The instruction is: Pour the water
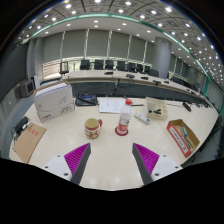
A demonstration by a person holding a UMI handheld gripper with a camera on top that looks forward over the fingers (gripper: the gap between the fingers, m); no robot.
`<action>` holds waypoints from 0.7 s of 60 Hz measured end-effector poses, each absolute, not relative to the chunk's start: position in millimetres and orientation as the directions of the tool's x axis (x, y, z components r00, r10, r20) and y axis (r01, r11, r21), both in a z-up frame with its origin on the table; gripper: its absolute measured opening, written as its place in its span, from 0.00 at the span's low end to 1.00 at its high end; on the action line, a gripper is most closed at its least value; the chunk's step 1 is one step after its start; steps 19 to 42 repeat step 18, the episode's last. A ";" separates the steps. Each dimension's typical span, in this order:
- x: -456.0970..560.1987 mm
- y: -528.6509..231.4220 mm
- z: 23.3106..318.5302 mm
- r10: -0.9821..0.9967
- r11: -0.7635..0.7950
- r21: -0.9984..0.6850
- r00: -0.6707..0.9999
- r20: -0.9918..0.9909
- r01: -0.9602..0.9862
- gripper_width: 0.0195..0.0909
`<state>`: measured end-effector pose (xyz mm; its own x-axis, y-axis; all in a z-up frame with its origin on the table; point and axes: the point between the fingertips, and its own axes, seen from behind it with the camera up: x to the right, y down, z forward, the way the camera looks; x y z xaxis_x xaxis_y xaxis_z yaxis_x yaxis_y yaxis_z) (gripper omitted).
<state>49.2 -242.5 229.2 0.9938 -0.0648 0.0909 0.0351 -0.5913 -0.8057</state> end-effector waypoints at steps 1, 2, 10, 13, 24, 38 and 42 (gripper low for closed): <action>48.6 -244.5 231.7 -0.067 -0.588 -0.808 0.993 0.093 0.036 0.93; 48.5 -245.2 233.5 -0.069 -0.586 -0.810 0.993 0.095 0.037 0.93; 42.5 -256.2 247.0 -0.075 -0.560 -0.827 0.991 0.112 0.051 0.93; 38.4 -258.6 252.3 -0.068 -0.551 -0.832 0.989 0.130 0.071 0.94; 32.2 -258.4 261.7 -0.067 -0.531 -0.844 0.990 0.127 0.072 0.93; 32.2 -258.4 261.7 -0.067 -0.531 -0.844 0.990 0.127 0.072 0.93; 32.2 -258.4 261.7 -0.067 -0.531 -0.844 0.990 0.127 0.072 0.93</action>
